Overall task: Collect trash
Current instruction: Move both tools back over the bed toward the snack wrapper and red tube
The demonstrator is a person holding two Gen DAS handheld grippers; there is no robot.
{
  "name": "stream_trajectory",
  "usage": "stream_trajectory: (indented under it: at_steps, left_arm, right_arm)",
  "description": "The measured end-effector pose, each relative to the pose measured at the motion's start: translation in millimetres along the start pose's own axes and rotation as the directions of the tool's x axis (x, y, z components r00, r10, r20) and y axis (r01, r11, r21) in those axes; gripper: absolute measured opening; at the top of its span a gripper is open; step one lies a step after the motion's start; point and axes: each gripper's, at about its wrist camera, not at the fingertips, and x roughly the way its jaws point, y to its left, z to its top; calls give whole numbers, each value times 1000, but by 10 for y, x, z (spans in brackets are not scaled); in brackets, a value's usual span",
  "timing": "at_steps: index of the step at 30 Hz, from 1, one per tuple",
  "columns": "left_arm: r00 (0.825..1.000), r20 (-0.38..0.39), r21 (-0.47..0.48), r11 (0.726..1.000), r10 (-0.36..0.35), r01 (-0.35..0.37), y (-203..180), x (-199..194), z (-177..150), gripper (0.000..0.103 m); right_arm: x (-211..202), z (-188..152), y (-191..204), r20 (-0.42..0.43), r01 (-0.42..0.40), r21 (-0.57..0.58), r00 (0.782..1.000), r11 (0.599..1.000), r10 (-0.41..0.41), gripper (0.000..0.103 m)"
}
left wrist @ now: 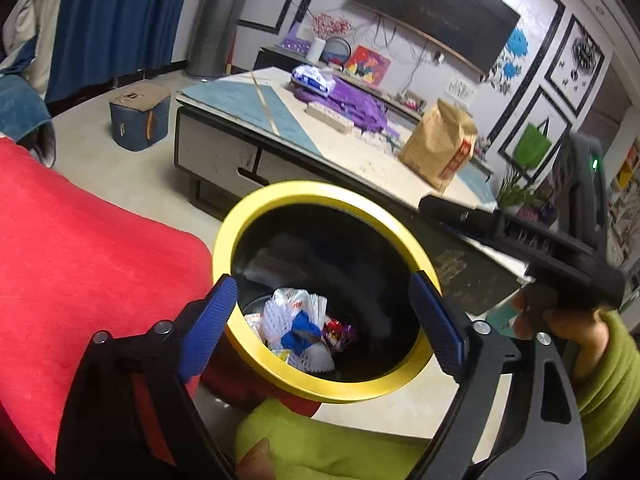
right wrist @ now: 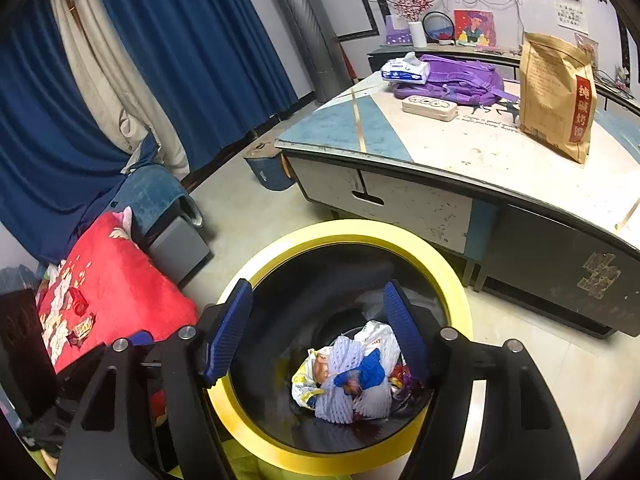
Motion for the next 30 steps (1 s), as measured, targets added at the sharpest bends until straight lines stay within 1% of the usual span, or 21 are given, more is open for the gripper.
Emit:
stream_trajectory:
  at_steps: [1,2,6,7,11,15,21,25,30]
  left_arm:
    - [1000,8,-3,1000,9,-9,13,-34,9,88]
    - [999,24,-5,1000,29,-29,36,-85,19,92]
    - [991,74,-41,994,108,-105,177,-301,66,92]
    - [987,87,-57,990,136,-131,242,-375,75,92]
    - [969,135,-103,975,209,-197,449,-636,102,92]
    - [941,186,-133,956,282,-260,606,-906,146,92]
    - [905,235,-170,931,356,-322,789,-1163,164,92]
    - [887,249,-223,914,389,-338,956,-1310,176,92]
    - [869,256,-284,892,424,-351,1146,-1454,159,92]
  right_arm:
    - [-6,-3,27,1,-4,-6,1000,1000,4,66]
    - [-13,2,52,2,-8,-10,1000,1000,8,66]
    - [-81,2,192,30,-45,-34,998,998,46,69]
    - [-95,6,226,36,-55,-40,998,998,56,70]
    - [-174,-9,448,61,-89,-88,994,992,95,70]
    - [-225,-62,729,66,-127,-136,988,983,137,72]
    - [-212,-191,1176,32,-168,-232,983,958,180,74]
    - [-176,-266,1436,3,-193,-273,979,942,201,75]
    - [-138,-342,1695,-27,-218,-306,975,927,221,76]
